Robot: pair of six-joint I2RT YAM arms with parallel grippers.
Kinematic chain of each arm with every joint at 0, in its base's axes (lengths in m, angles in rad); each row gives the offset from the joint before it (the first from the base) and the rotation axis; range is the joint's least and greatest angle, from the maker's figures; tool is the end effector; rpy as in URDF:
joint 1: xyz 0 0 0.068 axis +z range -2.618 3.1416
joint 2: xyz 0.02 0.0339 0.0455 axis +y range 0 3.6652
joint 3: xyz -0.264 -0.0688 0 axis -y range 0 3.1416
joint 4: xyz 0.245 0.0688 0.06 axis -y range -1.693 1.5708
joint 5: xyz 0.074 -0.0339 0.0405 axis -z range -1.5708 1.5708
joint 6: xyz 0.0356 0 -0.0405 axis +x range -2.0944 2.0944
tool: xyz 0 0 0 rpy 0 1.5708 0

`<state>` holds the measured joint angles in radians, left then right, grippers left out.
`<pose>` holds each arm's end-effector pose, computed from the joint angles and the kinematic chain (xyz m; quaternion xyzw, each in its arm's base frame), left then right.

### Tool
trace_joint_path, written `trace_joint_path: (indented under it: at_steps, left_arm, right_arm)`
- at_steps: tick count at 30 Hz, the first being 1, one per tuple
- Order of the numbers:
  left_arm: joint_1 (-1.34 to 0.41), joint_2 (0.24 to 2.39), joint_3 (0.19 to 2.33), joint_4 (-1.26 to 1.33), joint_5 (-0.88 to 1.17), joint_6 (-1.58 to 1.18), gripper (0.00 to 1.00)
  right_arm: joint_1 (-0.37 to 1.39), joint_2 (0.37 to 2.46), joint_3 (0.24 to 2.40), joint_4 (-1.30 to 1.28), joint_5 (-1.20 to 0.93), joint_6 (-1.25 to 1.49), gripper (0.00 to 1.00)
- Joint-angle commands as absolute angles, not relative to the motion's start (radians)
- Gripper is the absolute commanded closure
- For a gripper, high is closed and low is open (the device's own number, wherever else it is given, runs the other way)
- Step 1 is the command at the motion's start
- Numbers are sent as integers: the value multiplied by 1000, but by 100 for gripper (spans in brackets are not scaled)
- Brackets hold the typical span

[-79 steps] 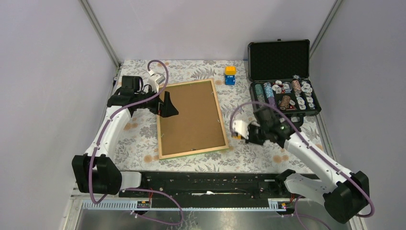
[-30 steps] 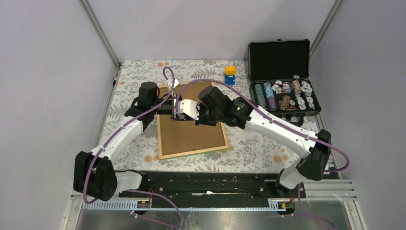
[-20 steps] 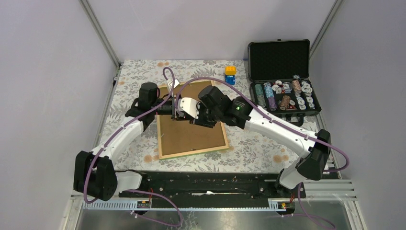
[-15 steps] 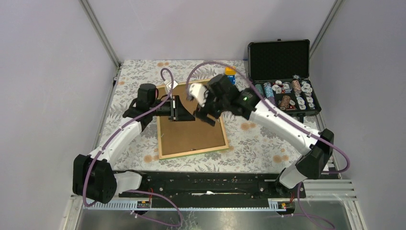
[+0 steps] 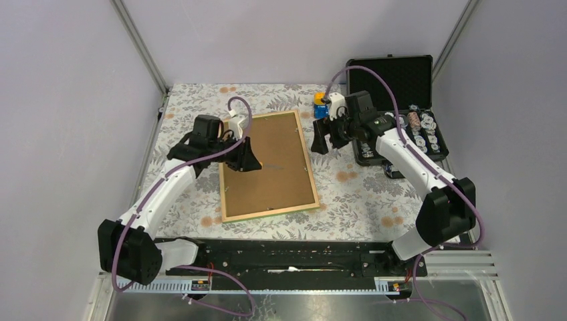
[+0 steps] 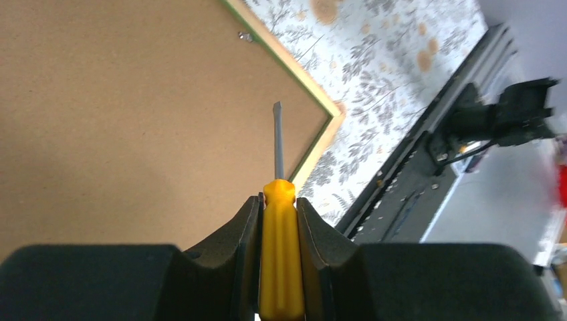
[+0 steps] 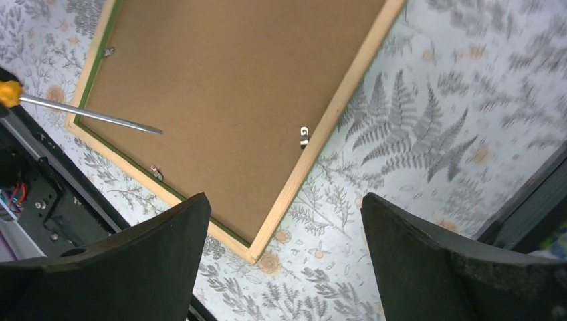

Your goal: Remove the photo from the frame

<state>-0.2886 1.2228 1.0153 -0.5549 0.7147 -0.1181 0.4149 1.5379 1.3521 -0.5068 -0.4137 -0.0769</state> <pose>0.2378 -0.0950 0.3002 0.2104 0.8465 -0.3894 0.2959 0.3102 0.1523 0.3230 -0.3003 0.8379 0.2532 0.3789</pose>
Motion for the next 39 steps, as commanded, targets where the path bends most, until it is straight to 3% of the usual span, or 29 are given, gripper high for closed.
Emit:
trace_joint_path:
  at_steps: [1, 17, 39]
  left_arm:
    - [-355, 1208, 1085, -590, 569, 67, 100]
    - [-668, 1394, 1171, -456, 247, 213, 100]
    - [-760, 1615, 1302, -399, 120, 345, 100]
  right_arm:
    - [395, 1556, 1269, -376, -452, 69, 10]
    - [391, 1754, 1158, -132, -450, 212, 25]
    - [391, 1985, 1263, -66, -474, 232, 42]
